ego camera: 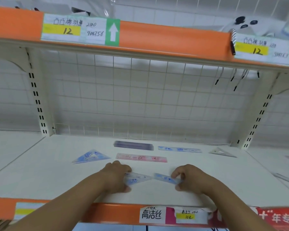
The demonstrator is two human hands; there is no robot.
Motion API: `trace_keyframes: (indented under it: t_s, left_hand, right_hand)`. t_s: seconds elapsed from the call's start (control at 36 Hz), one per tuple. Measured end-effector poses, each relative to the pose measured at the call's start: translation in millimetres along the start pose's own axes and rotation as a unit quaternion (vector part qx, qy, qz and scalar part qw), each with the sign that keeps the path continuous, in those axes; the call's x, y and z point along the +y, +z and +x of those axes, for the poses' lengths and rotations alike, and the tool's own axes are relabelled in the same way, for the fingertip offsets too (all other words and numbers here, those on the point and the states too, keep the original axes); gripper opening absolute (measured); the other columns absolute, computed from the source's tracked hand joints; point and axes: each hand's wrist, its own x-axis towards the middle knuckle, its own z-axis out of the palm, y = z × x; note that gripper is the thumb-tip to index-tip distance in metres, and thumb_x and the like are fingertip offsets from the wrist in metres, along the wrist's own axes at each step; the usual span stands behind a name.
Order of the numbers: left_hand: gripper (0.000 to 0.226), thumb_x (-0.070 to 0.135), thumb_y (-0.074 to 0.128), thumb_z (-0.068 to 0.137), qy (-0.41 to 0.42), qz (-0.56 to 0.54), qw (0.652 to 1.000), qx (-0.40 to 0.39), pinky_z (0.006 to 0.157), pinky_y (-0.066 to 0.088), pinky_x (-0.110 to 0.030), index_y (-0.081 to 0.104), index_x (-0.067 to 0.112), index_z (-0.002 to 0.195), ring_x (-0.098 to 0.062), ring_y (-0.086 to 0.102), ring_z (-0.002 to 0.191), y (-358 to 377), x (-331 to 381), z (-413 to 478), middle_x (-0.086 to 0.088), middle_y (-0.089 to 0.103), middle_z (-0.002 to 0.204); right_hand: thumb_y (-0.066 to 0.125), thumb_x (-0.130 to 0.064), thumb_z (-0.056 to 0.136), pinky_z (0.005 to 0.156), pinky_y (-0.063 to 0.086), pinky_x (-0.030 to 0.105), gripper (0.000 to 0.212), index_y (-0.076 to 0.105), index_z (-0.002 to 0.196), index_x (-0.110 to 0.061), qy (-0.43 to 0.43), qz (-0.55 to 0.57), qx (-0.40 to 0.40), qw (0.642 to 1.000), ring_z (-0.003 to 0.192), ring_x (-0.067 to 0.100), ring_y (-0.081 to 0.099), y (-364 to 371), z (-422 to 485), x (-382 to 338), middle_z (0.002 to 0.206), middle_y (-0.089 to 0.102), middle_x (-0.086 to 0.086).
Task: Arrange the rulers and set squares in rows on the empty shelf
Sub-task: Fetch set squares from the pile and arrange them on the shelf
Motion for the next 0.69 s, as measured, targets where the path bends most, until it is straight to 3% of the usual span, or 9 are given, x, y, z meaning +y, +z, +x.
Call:
trace_keyframes:
  t_s: [0.36, 0.53, 0.69]
  left_hand:
    - [0.074, 0.050, 0.064, 0.083, 0.001, 0.003, 1.000, -0.004, 0.109, 0.033, -0.032, 0.031, 0.033, 0.147, -0.024, 0.038, 0.129, 1.6, -3.1, 5.5, -0.004, 0.035, 0.141]
    - [0.078, 0.052, 0.064, 0.080, -0.007, 0.011, 1.000, 0.001, 0.108, 0.035, -0.033, 0.030, 0.032, 0.147, -0.025, 0.039, 0.129, 4.5, -5.3, 7.6, -0.004, 0.036, 0.141]
    - [0.060, 0.050, 0.066, 0.079, -0.023, 0.022, 1.000, -0.001, 0.097, 0.042, -0.032, 0.046, 0.025, 0.129, -0.025, 0.047, 0.117, 2.2, -6.1, 5.6, -0.007, 0.045, 0.129]
  right_hand:
    - [0.074, -0.018, 0.080, 0.062, 0.034, 0.005, 0.040, 0.065, 0.117, -0.029, -0.012, 0.023, -0.009, 1.000, 0.072, -0.003, 0.044, -3.7, 7.1, 0.8, 0.084, 0.042, -0.021]
    - [0.074, -0.020, 0.080, 0.077, 0.035, 0.009, 0.044, 0.063, 0.122, -0.029, -0.004, -0.002, -0.022, 1.000, 0.099, 0.006, 0.050, -6.7, 6.4, 4.2, 0.105, 0.049, -0.013]
    - [0.075, -0.020, 0.080, 0.075, 0.034, 0.007, 0.043, 0.063, 0.121, -0.028, -0.008, -0.001, -0.020, 1.000, 0.101, 0.005, 0.048, -6.3, 7.9, 3.8, 0.111, 0.050, -0.012]
